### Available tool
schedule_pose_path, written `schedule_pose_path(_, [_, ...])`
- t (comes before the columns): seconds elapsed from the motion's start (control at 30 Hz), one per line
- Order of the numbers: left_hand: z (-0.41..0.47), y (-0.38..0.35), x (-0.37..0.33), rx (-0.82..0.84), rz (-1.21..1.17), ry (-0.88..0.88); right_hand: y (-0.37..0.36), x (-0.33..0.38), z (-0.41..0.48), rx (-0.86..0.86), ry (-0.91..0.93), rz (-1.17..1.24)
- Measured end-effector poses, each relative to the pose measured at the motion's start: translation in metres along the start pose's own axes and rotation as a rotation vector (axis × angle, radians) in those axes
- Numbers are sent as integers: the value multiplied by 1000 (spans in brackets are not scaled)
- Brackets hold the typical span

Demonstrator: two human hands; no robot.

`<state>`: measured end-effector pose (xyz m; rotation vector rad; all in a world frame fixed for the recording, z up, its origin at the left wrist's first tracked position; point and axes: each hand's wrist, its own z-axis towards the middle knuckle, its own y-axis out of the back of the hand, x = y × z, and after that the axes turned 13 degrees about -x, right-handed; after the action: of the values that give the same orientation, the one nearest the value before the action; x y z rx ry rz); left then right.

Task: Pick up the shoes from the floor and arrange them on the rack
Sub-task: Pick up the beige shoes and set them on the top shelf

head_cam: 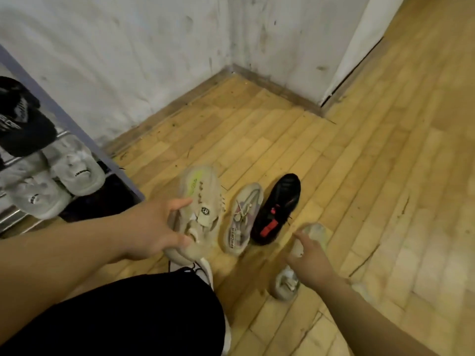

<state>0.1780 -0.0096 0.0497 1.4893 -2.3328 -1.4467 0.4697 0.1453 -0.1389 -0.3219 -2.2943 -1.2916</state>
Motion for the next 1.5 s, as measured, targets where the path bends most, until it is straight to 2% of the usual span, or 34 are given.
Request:
schedule_pose_path(0.07, [4,-10,-8,38,-52,-55,-4,-36,-1,-63,-65,-153])
schedule_pose_path(0.17, [10,-26,-20,60,-114,-119,-8,-70,-10,-120,-139,-234])
schedule_pose_path(0.33, [16,-33,-42,66,-121,-182,-33,-73,-5,-13,-253,133])
schedule_pose_path(0.43, [15,-32,-49,21,-101,-172,-57,-63,0,-94,-421,278])
schedule_pose_path(0.57, [13,-22,-45,-29,-95,-122,-80,-50,-2,-162,-471,453])
schedule_pose_path(0.73, [5,-5,-31,-80,-109,-73,-89,-47,0,-172,-449,513])
schedule_pose_path(0.93, [-1,0,-25,-183,-160,-43,-90,-44,10,-247,-517,628])
schedule_pose_path(1.07, [-5,1,-18,-162,-177,-58,-96,-37,12,-314,-578,733])
schedule_pose_path(1.23, [-10,13,-2,-190,-211,-51,-72,-18,5,-292,-673,949])
schedule_pose_path(1.3, [-15,20,4,-207,-236,-49,-51,-6,-12,-257,-650,988])
schedule_pose_path(1.37, [-21,28,7,-232,-277,-46,-29,14,-37,-157,-562,1018])
schedule_pose_path(1.5, [-45,49,-1,-320,-410,-68,10,76,-83,155,-315,1225])
